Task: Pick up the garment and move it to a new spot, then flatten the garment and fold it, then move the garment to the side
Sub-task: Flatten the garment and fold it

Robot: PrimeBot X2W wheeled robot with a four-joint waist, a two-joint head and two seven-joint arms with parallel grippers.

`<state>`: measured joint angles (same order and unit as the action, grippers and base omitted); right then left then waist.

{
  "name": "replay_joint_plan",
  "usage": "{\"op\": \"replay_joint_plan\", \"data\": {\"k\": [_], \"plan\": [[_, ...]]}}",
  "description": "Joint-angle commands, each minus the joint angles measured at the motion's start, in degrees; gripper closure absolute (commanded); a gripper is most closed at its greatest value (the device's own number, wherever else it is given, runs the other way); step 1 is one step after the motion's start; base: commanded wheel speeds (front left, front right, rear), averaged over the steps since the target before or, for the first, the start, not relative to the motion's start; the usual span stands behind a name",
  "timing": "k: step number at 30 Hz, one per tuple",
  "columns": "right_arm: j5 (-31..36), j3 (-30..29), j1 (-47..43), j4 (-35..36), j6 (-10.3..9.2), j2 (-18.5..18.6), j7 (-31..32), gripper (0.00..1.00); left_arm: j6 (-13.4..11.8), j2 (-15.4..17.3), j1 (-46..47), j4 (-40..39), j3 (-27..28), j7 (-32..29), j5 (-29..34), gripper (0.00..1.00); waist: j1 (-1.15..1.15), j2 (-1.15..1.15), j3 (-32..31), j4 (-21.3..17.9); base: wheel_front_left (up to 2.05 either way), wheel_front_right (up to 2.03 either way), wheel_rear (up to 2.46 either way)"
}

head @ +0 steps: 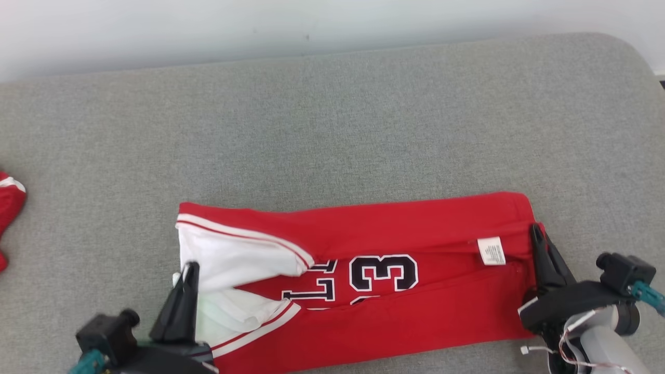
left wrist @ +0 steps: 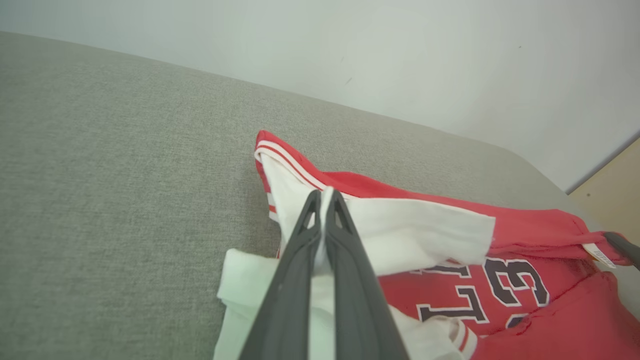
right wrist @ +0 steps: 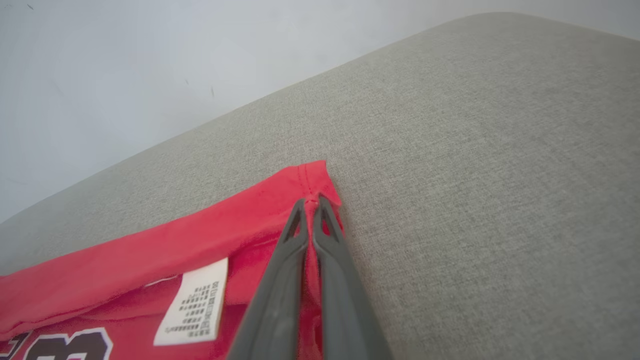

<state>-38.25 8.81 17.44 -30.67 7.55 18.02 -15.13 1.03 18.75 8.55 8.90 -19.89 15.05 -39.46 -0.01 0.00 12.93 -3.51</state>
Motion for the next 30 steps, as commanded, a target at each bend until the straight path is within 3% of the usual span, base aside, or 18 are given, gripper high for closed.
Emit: {"op": "replay_joint_plan", "data": {"k": [1, 9, 10, 11, 12, 21, 30], "plan": [[-0.04, -0.31, -1.14, 0.27, -0.15, -0.04, 0.01, 1.00, 0.18, -0.45, -1.19, 0.46, 0.42, 0.17, 0.76, 1.00, 0.01, 0.00, -0.42, 0.18, 0.00, 0.00, 0.00], [0.95, -0.39, -4.90, 0.36, -0.15, -0.81, 0.22, 1.00, 2.00, -4.19, -4.95, 4.66, 3.28, 0.17, 4.01, 1.00, 0.01, 0.00, -2.58, 0.49, 0.00, 0.00, 0.00], [1.55, -0.33, -5.52, -0.01, -0.15, -0.88, 0.36, 0.50, 2.19, -4.80, -4.99, 5.61, 3.91, 0.17, 5.66, 0.74, 0.01, 0.00, -3.17, 0.58, 0.00, 0.00, 0.00], [1.85, -0.31, -5.67, -0.06, -0.15, -0.93, 0.36, 0.04, 2.21, -5.24, -4.85, 5.69, 4.48, 0.18, 6.61, 0.25, 0.01, 0.00, -3.44, 0.68, 0.00, 0.00, 0.00], [2.04, -0.43, -5.86, -0.15, -0.15, -1.04, 0.37, 0.00, 2.28, -5.79, -5.05, 5.94, 4.95, 0.17, 7.30, 0.00, 0.01, 0.00, -3.70, 0.74, 0.00, 0.00, 0.00], [3.67, -2.01, -5.31, 1.16, -0.15, 0.21, 0.17, 0.00, 0.89, -9.27, -6.73, 1.47, 12.17, 0.17, 18.83, 0.00, 0.01, 0.00, -4.53, 1.31, 0.00, 0.00, 0.00], [7.25, -2.33, -2.38, -5.64, -0.15, -0.45, 3.56, 0.00, 0.64, -13.51, -10.20, -3.74, 19.27, 0.18, 30.72, 0.00, 0.01, 0.00, -5.64, 2.43, 0.00, 0.00, 0.00]]}}
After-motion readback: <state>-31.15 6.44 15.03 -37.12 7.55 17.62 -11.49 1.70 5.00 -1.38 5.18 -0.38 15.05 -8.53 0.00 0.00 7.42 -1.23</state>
